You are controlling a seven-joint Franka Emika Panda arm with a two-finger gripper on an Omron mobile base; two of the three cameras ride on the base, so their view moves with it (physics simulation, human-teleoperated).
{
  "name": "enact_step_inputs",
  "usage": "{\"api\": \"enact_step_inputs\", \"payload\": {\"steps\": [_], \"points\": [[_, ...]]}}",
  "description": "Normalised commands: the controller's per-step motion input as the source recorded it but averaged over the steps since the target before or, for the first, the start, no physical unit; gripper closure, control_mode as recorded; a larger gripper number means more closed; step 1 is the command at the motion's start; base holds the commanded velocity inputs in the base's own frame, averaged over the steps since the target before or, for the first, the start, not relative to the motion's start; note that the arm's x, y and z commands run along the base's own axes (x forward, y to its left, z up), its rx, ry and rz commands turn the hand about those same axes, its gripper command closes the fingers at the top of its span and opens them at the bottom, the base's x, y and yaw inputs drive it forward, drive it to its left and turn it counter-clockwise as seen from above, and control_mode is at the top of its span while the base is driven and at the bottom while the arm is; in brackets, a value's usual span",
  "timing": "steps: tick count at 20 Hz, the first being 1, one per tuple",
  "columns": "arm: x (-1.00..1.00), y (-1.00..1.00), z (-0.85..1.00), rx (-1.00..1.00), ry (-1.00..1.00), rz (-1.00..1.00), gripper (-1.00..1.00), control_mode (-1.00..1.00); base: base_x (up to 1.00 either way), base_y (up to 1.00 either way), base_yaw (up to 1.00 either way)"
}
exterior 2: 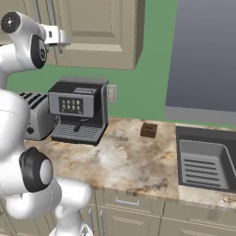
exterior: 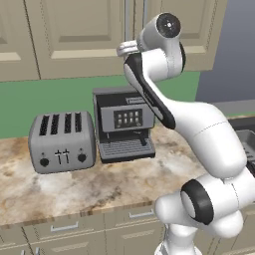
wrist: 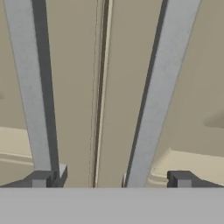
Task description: Open the cabinet. Pick the bar soap and place it next to the sink. Then close the cabinet.
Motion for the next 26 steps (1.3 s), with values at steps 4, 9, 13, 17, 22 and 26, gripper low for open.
{"api": "enact_step_inputs", "payload": {"steps": [4, 9, 13, 17, 22, 26], "points": [[0.09, 0.00, 0.20, 0.00, 0.00, -0.01, -1.00, -1.00, 0.00, 0.00, 0.00], [0.24, 0.00, 0.06, 0.00, 0.00, -0.06, -1.00, -1.00, 0.00, 0.00, 0.00], [0.02, -0.04, 0.02, 0.00, 0.00, -0.06, -1.00, -1.00, 0.00, 0.00, 0.00], [-0.01, -0.14, 0.04, 0.04, -0.01, -0.07, -1.00, -1.00, 0.00, 0.00, 0.00], [0.00, -0.03, 0.04, 0.05, -0.04, -0.04, -1.00, -1.00, 0.00, 0.00, 0.00], [0.00, 0.00, 0.03, 0.06, -0.08, -0.02, -1.00, -1.00, 0.00, 0.00, 0.00]]}}
